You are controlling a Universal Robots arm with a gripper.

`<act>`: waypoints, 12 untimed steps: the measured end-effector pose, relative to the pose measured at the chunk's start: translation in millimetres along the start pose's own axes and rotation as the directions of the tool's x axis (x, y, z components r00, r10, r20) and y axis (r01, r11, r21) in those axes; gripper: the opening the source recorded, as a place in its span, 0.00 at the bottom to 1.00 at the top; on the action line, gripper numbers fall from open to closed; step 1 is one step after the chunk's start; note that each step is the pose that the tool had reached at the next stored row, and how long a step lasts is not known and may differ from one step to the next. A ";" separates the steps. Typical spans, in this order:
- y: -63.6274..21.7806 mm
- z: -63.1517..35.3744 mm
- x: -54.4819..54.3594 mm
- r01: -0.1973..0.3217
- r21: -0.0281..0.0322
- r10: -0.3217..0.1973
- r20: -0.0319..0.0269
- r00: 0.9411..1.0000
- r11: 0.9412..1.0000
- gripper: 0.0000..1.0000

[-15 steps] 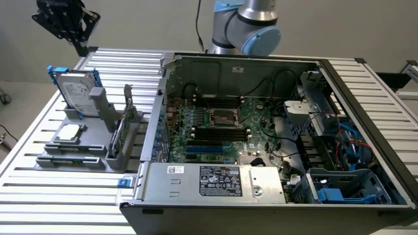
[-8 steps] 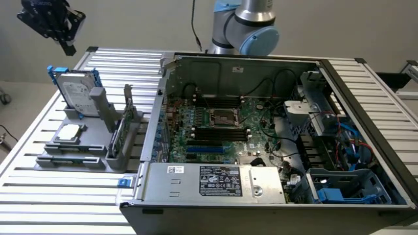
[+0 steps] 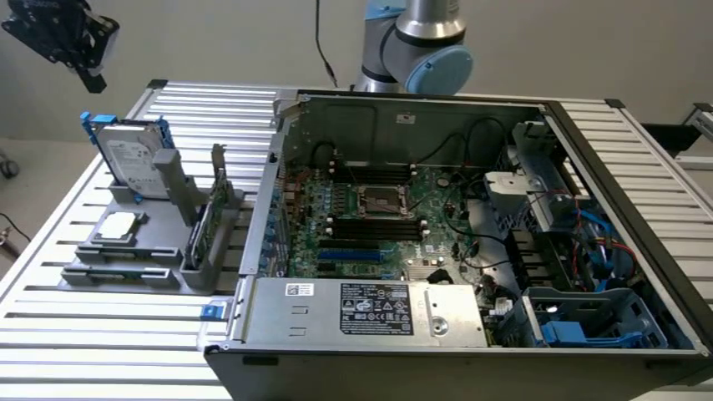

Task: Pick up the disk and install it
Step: 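Reach for the disk, then pick up the disk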

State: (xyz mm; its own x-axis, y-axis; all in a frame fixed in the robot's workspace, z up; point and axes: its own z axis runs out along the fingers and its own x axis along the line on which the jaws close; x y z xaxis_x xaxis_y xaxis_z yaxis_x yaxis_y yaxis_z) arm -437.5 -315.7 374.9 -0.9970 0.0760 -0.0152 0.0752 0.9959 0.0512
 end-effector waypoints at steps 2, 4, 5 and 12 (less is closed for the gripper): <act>0.0 -0.1 0.0 0.000 0.000 0.000 0.000 1.000 1.000 0.11; 0.0 -0.1 0.0 0.000 0.000 0.000 0.000 1.000 1.000 0.11; 0.0 -0.2 0.0 0.000 0.000 0.000 0.000 1.000 1.000 0.11; 0.0 -0.1 0.0 0.000 0.000 0.000 0.000 1.000 1.000 0.11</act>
State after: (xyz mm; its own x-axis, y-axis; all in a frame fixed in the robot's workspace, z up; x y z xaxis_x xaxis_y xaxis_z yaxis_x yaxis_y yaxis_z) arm -437.5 -315.7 375.0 -0.9970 0.0760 -0.0149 0.0752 0.9959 0.0510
